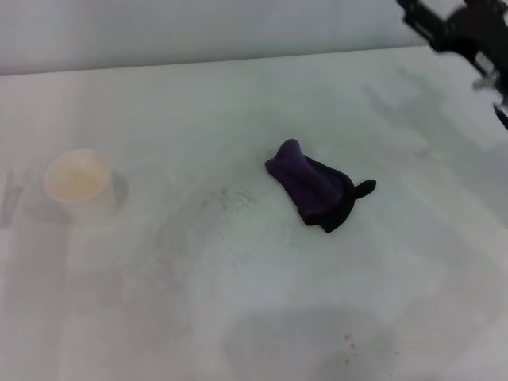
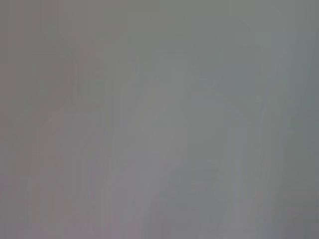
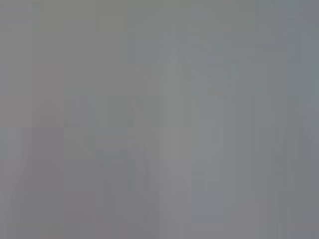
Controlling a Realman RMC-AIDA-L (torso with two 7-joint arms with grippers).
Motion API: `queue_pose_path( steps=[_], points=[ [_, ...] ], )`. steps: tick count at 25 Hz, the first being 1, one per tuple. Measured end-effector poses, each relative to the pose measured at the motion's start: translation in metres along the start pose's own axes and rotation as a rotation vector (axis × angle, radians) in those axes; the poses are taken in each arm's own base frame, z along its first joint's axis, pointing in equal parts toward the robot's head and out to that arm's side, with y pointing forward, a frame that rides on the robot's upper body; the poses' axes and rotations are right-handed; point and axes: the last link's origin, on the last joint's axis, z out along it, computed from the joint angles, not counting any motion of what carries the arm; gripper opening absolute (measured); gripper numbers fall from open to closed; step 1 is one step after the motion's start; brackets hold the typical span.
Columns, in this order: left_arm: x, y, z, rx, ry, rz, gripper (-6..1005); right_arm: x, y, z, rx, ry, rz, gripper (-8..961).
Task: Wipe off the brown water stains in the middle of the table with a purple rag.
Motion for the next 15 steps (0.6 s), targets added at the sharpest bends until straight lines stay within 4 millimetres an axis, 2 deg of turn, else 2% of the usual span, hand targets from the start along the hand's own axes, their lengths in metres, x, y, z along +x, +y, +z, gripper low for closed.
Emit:
queue_pose_path(
  steps=[1,4,7,15],
  points=[
    [0.000,0.000,0.000,-0.001,-0.001,0.000,887,0.000,0.000,0.000,0.000,0.000,0.000,876],
    [-0.001,0.001,0.000,-0.001,-0.003,-0.001,887,0.024,-0.005,-0.004,0.103,0.115,-0.200,875],
    [-0.002,0.001,0.000,0.000,-0.015,-0.002,887,0.038,-0.011,-0.006,0.145,0.223,-0.293,874],
    [-0.005,0.003,-0.001,-0.009,-0.032,0.001,887,0.048,-0.016,-0.006,0.181,0.306,-0.205,874]
  ],
)
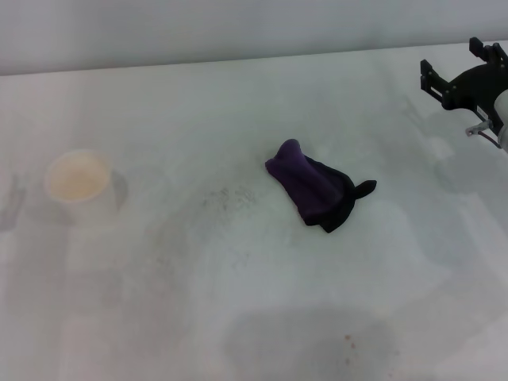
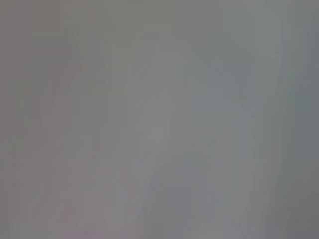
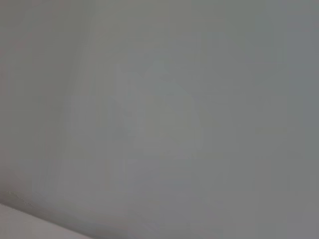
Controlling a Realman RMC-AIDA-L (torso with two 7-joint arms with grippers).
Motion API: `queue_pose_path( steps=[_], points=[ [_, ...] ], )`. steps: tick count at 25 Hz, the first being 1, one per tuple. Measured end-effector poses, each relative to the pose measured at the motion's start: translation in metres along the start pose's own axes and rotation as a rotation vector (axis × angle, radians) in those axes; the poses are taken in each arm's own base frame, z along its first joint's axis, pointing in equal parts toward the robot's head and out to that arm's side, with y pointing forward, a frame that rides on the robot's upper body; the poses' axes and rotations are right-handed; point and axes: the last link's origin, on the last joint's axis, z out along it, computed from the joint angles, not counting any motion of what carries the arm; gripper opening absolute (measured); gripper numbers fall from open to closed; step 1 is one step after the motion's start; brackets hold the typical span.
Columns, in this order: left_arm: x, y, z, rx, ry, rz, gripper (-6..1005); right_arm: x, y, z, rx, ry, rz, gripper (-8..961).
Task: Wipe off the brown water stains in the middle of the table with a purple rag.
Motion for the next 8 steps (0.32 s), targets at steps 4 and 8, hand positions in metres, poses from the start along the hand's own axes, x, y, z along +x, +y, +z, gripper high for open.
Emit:
queue_pose_path(
  steps=[4,8],
  points=[
    [-0.0012,0.0036,-0.0009,-0.018,-0.005,0.001,887,0.0018,-0.0005,0.0001,0.003,0.013,0.019,874],
    [-0.0024,0.0070,-0.0018,-0.034,-0.010,0.000,887,0.0017,0.0002,-0.0024,0.000,-0.001,0.042,874]
  ],
)
